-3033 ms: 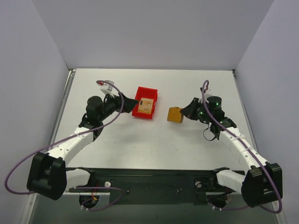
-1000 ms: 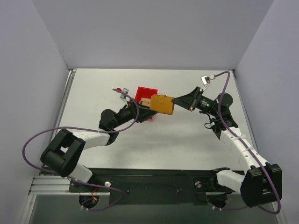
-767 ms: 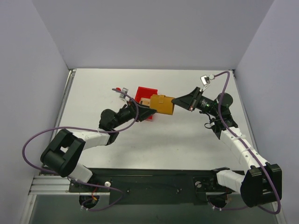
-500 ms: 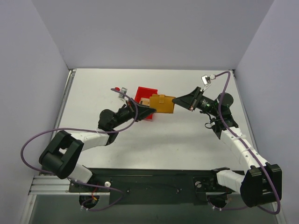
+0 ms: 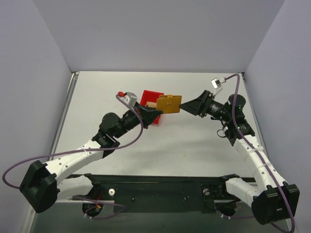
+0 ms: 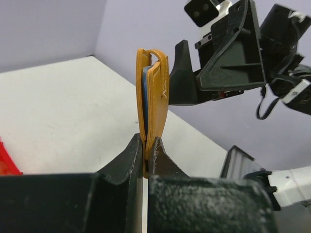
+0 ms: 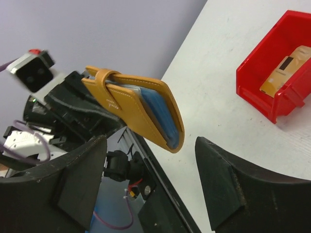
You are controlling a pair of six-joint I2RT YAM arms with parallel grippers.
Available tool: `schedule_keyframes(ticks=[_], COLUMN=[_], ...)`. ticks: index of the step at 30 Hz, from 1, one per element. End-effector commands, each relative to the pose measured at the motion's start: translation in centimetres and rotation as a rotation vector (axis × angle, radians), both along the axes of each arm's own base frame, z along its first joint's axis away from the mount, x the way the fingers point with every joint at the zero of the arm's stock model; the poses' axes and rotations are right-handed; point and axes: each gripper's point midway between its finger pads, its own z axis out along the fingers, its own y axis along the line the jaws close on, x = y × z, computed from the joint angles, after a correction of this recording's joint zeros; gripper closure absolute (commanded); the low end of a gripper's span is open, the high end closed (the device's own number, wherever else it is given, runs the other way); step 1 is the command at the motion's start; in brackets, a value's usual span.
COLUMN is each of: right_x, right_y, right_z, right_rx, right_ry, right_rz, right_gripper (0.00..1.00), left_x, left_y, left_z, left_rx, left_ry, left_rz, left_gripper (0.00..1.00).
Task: Put the credit cards into the card holder
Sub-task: Open the card holder at the center of the board.
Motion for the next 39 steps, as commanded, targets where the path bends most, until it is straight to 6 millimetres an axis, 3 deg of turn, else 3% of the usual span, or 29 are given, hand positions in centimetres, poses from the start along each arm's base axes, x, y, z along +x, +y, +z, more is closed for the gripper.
schedule_keyframes(ticks=[1,5,10,12,22,31,33,35,36,38,39], right_x=[0.0,0.3,0.1,0.3,1.1,0.9,0.8,0.7,0.7,0.8,0.8], right_y=[-0.5,-0.2,0.1,0.1,-0.3,0.9,1.2,1.5,1.5,1.3,1.2], right_z=[2.3,3.4,5.0,4.7,0.3,-1.9,-1.9,-1.9,-1.7,-1.6,-1.6], right_rx=[-0.03,0.039,0.119,0.11,-0.035,-0.066,-0.07,-0.068,-0.065,-0.071,-0.081], right_ry=[-0.036,0.017,0.055,0.089,0.282,0.358,0.354,0.344,0.334,0.316,0.301], right_rz=[-0.046,-0.05,-0.037,-0.041,-0.088,-0.021,-0.002,0.012,0.014,-0.001,-0.009], right_gripper=[0.29,0.27,0.26,0.26,0.25,0.27,0.32,0.51,0.66,0.86,0.9], left_x=[1.9,1.4,0.3,-0.1,-1.8,-3.0,-3.1,-3.1,-3.2,-3.2,-3.3], left_y=[2.1,2.5,1.3,0.9,0.0,-2.4,-2.7,-3.0,-3.0,-2.9,-2.9], left_z=[-0.8,-1.3,-1.9,-1.6,-0.3,-0.1,0.0,-0.1,-0.2,0.0,0.1], left_rx=[0.335,0.518,0.713,0.76,0.931,1.01,1.016,1.026,1.021,1.01,1.0], left_ry=[-0.155,-0.291,-0.428,-0.484,-0.701,-0.834,-0.847,-0.856,-0.851,-0.844,-0.837], left_rz=[0.328,0.496,0.603,0.659,0.896,0.933,0.949,0.958,0.965,0.978,0.98], left_gripper=[1.0,1.0,1.0,1.0,1.0,1.0,1.0,1.0,1.0,1.0,1.0])
